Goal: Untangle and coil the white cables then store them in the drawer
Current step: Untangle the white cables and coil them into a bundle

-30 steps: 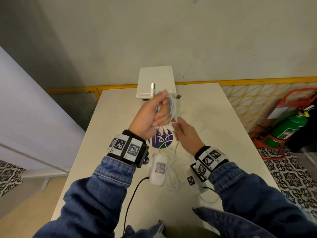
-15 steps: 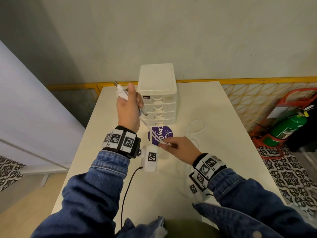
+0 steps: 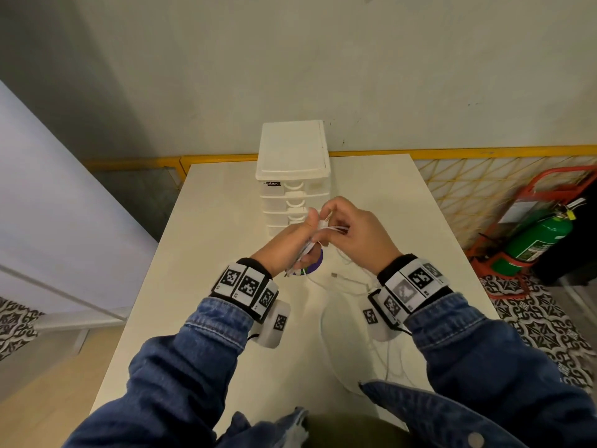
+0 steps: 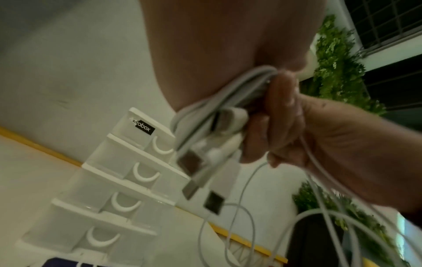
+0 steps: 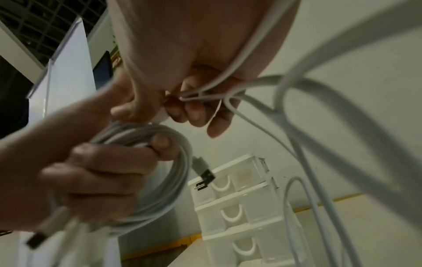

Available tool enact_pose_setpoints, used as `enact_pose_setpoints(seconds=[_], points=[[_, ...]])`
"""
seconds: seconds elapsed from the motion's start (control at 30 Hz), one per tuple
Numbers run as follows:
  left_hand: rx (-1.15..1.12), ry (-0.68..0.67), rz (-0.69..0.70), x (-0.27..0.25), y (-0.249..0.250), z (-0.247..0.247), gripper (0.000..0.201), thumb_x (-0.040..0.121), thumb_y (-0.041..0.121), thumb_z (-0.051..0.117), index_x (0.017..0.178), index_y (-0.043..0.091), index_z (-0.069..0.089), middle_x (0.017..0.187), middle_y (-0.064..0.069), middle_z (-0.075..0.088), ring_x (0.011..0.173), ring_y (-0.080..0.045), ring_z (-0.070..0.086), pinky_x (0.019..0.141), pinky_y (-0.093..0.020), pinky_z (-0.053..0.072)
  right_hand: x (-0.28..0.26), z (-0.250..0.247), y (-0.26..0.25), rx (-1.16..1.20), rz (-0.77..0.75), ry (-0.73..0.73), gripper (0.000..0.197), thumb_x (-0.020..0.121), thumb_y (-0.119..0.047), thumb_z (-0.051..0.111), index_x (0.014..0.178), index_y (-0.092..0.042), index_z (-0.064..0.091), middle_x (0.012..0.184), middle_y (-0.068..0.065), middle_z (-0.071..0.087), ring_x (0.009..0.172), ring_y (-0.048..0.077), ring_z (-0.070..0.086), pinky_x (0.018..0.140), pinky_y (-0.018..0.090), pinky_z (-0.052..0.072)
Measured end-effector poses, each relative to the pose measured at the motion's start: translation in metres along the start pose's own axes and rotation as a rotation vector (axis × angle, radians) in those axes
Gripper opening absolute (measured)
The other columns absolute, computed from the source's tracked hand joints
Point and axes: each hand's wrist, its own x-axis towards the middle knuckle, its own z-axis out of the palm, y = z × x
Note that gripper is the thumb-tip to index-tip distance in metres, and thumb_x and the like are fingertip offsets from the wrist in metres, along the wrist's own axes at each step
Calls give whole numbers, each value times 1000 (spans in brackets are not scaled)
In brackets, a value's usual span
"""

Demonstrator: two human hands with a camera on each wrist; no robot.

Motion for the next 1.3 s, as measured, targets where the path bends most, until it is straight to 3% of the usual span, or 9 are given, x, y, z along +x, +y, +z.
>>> enact_pose_setpoints(seconds=[0.1, 0.17, 0.3, 0.4, 0.6, 0.77, 0.9, 1.07, 1.3], points=[[-91, -57, -22, -4, 3, -1, 40, 80, 62, 53, 60, 28, 48, 50, 2, 33, 41, -10, 26, 43, -22, 21, 3, -7, 9, -104, -41, -17, 20, 81, -28, 61, 98, -28, 50, 63, 1, 57, 63, 22, 55, 74, 33, 44], [-101, -85, -51, -5, 6, -3, 35, 86, 46, 58, 66, 20, 43, 53, 0, 30, 41, -9, 25, 42, -21, 20, 4, -10, 9, -189, -88, -34, 25, 82, -24, 59, 106, -24, 54, 65, -2, 57, 66, 22, 54, 79, 27, 40], [65, -86, -104, -8, 11, -1, 28, 91, 22, 60, 71, 13, 43, 55, -2, 36, 43, -9, 31, 41, -17, 27, 2, -13, 6, -131, -108, -36, 18, 80, -20, 67, 97, -22, 67, 68, -3, 63, 65, 12, 57, 69, 23, 45], [227, -70, -131, -8, 9, 2, 27, 85, 29, 68, 78, 10, 51, 61, -7, 43, 51, -15, 38, 45, -18, 33, 2, -12, 11, -93, -153, 6, 12, 81, -19, 66, 90, -23, 74, 75, -9, 60, 68, 3, 55, 68, 12, 40], [222, -19, -135, -12, 14, 4, 25, 89, 18, 60, 68, 15, 47, 54, 2, 44, 44, -9, 38, 44, -19, 34, 5, -8, 16, -146, -224, 68, 17, 86, -18, 58, 93, -18, 73, 80, 2, 64, 68, 6, 53, 74, 27, 43], [20, -100, -88, -20, 25, 7, 26, 93, 15, 56, 69, 15, 47, 53, -2, 33, 41, -10, 29, 39, -18, 26, 6, -14, 18, 29, -46, -33, 16, 88, -13, 56, 95, -11, 71, 88, 2, 66, 83, 9, 60, 78, 16, 45], [-65, -8, -73, -18, 29, 9, 32, 96, 33, 50, 73, 10, 54, 46, 5, 33, 39, -8, 27, 38, -17, 25, 1, -11, 26, 16, 39, -79, 20, 94, -20, 46, 94, -15, 65, 86, 7, 68, 79, 15, 62, 72, 18, 45], [-170, 27, 18, -19, 46, 1, 31, 97, 31, 46, 76, 10, 53, 46, 4, 32, 37, -8, 26, 38, -17, 25, -22, 7, 62, -141, 230, -179, 16, 96, -17, 43, 91, -15, 58, 76, 0, 61, 77, 22, 60, 70, 25, 39], [-436, -71, 149, -15, 56, 0, 38, 94, 40, 37, 79, 8, 52, 44, 5, 31, 32, -7, 22, 35, -17, 24, -35, 29, 72, -58, 268, -52, 12, 96, -19, 42, 98, -15, 53, 82, -6, 64, 83, 18, 63, 73, 23, 41]])
